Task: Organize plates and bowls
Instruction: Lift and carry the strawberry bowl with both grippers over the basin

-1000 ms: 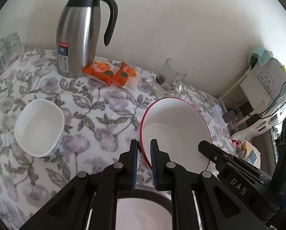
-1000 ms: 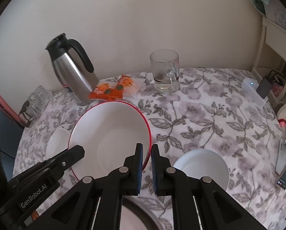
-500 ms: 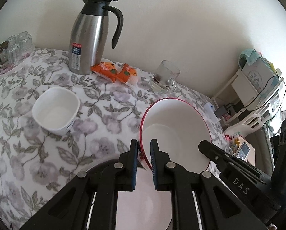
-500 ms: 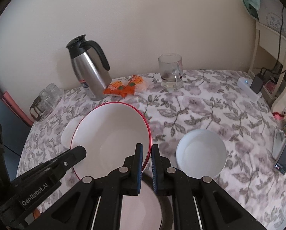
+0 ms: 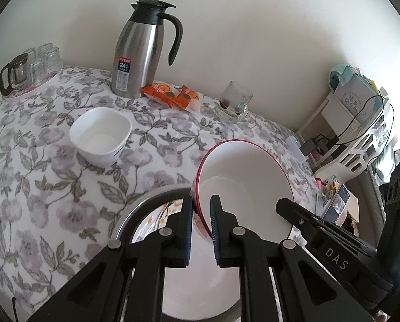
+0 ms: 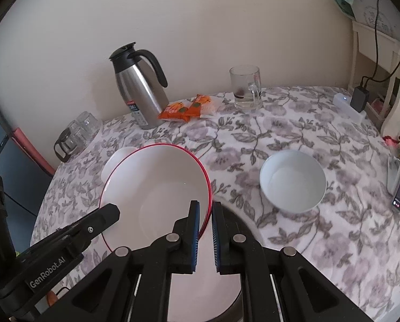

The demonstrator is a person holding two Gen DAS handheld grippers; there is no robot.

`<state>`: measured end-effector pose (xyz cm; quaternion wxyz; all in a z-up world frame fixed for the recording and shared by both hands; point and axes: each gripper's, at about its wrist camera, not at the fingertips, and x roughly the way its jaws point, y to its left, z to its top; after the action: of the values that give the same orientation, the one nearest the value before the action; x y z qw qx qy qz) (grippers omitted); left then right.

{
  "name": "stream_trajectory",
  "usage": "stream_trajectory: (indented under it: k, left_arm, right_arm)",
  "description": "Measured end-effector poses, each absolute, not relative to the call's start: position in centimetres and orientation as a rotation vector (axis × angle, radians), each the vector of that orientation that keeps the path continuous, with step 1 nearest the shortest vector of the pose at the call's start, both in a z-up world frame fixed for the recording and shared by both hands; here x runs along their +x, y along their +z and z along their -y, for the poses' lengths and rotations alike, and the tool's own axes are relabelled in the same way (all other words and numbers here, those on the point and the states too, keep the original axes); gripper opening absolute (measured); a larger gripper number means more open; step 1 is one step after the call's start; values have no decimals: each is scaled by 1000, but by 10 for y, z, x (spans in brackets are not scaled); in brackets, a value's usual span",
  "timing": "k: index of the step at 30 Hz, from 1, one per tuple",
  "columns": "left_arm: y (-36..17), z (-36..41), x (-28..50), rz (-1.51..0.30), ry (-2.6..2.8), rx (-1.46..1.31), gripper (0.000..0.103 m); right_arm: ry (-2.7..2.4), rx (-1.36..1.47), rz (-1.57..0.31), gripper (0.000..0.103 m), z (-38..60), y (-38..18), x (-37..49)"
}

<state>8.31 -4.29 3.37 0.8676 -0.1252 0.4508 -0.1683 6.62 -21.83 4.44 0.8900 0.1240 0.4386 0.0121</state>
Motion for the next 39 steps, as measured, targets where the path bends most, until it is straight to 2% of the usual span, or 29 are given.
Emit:
stream_trajectory:
  k: [16,39]
  left_arm:
    - [10,16,51,-989,-376,-307,13]
    - [-15,25,63,-1101,-358,-287,13]
  right_arm:
    - [25,284,-893,10,200,17,23]
    - [-3,306,-990,10,210,-18,33]
